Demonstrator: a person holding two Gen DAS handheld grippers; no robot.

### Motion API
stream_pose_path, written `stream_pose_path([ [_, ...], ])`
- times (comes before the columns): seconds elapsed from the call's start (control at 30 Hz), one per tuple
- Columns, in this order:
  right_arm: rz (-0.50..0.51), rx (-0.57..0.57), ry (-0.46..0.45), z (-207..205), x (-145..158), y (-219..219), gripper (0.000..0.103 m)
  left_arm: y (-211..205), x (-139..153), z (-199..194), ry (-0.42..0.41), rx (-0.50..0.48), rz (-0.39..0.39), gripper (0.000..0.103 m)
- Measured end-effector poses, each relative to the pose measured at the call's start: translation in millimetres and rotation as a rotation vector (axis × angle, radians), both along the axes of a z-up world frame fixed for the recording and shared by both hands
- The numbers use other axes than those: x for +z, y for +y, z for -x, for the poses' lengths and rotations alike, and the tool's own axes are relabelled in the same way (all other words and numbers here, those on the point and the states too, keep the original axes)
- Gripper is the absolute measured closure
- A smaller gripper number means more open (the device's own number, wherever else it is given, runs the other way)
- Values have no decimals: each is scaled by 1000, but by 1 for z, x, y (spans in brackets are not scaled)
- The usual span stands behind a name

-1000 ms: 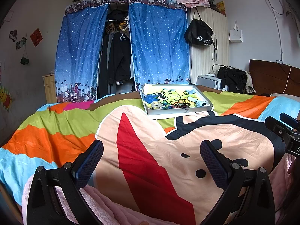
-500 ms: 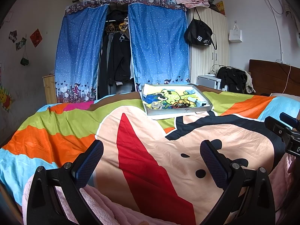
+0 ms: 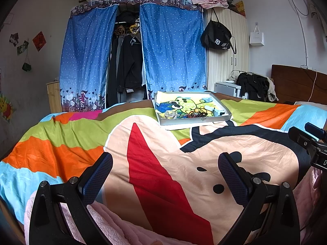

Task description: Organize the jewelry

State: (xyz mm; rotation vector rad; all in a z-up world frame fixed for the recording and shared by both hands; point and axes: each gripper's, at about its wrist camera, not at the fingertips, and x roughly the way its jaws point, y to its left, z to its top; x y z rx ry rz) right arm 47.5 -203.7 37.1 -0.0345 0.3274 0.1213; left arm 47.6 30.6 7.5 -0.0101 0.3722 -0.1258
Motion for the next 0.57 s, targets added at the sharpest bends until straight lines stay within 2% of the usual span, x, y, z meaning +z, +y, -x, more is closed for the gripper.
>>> stream_pose_path([
  [0.57, 1, 1, 1, 0, 0, 0, 0, 10, 0, 3, -28, 24, -7, 2],
])
